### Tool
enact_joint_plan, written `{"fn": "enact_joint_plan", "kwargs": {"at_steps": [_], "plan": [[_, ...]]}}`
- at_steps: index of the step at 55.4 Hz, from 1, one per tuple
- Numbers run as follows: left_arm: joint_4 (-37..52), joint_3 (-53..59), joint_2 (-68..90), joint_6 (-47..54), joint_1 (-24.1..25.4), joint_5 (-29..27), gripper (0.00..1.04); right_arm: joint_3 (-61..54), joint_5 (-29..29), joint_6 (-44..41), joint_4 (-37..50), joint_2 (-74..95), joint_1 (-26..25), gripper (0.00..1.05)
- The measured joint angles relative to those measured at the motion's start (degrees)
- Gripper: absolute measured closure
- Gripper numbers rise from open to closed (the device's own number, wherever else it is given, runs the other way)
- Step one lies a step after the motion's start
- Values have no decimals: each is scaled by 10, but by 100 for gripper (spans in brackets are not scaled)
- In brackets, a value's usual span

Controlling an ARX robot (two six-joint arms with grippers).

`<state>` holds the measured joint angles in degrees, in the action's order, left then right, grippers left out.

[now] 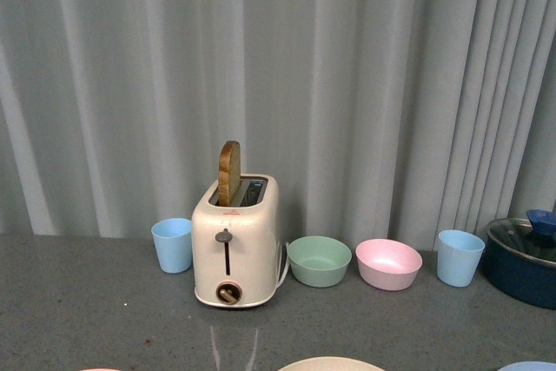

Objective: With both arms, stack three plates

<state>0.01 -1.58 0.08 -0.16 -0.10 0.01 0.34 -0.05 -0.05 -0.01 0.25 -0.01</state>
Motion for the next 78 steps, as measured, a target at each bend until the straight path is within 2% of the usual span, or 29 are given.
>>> {"fn": "enact_joint_plan", "kwargs": {"at_steps": [62,64,67,69,72,78], "plan": [[-1,-1,1,0,0,2,7,0,0,0,0,0,0,7],[-42,-14,23,-4,10,39,7,0,0,0,0,0,0,7],[-160,-68,110,-5,14,115,7,0,0,0,0,0,0,7],[-196,-97,179,-3,10,132,7,0,-2,0,0,0,0,7],[-184,-121,257,6,6,133,7,0,0,0,0,0,0,7],[-96,-200,444,41,17,150,7,0,0,0,0,0,0,7]]}}
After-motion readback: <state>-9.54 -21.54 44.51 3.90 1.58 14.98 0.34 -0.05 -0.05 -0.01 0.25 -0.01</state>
